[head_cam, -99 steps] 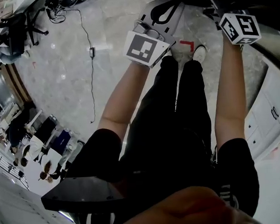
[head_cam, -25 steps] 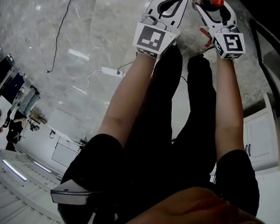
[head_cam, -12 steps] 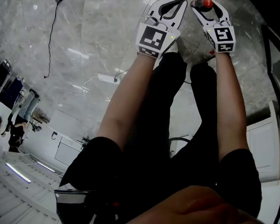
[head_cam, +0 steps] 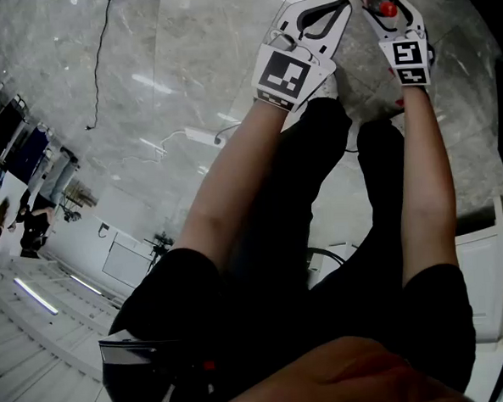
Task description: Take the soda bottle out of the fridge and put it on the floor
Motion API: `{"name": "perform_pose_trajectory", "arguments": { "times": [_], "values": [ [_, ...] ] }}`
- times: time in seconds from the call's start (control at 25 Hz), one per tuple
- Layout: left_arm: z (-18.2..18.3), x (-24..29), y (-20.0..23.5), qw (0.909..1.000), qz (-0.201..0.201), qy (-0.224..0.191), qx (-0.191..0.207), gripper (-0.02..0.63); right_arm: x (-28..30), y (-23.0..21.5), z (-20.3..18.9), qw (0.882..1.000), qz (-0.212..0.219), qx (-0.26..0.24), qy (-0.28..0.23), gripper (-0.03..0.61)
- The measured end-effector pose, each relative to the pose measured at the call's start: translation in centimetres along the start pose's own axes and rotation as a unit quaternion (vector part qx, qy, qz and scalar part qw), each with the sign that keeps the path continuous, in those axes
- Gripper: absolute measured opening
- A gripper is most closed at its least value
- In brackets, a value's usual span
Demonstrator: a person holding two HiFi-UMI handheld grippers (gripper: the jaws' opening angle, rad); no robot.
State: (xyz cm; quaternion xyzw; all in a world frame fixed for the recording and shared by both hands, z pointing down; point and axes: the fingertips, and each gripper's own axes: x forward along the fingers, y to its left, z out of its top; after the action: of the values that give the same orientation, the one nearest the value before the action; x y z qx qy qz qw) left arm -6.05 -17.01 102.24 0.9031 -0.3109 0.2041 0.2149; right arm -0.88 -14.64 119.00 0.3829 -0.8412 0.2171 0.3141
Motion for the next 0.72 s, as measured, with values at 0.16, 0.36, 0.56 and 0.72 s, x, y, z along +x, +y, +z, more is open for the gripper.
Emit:
{"name": "perform_pose_trajectory", "arguments": {
  "times": [0.16, 0.36, 0.56, 0.72],
  "values": [
    [0.3, -0.3, -0.2, 1.0000, -0.002, -0.003, -0.006, 0.003, -0.1, 1.1, 0.1, 1.000, 0.015, -0.008, 0.009, 0.313],
    [2.7, -1.1, -0.4, 0.9999, -0.003, -0.012, -0.006, 0.003, -1.1, 2.6, 1.3, 0.999, 0.046, 0.002, 0.015, 0.316],
    [7.5, -3.1, -2.3, 0.9997, -0.008, -0.021, 0.004, 0.003, -5.9, 3.1, 3.4, 0.999, 0.039, -0.002, 0.029, 0.321],
    [13.3, -6.0, -6.2, 0.9992, -0.025, -0.024, 0.019, 0.003, -14.4, 3.0, 10.0, 0.999, 0.018, 0.034, -0.020, 0.319]
  ]
}}
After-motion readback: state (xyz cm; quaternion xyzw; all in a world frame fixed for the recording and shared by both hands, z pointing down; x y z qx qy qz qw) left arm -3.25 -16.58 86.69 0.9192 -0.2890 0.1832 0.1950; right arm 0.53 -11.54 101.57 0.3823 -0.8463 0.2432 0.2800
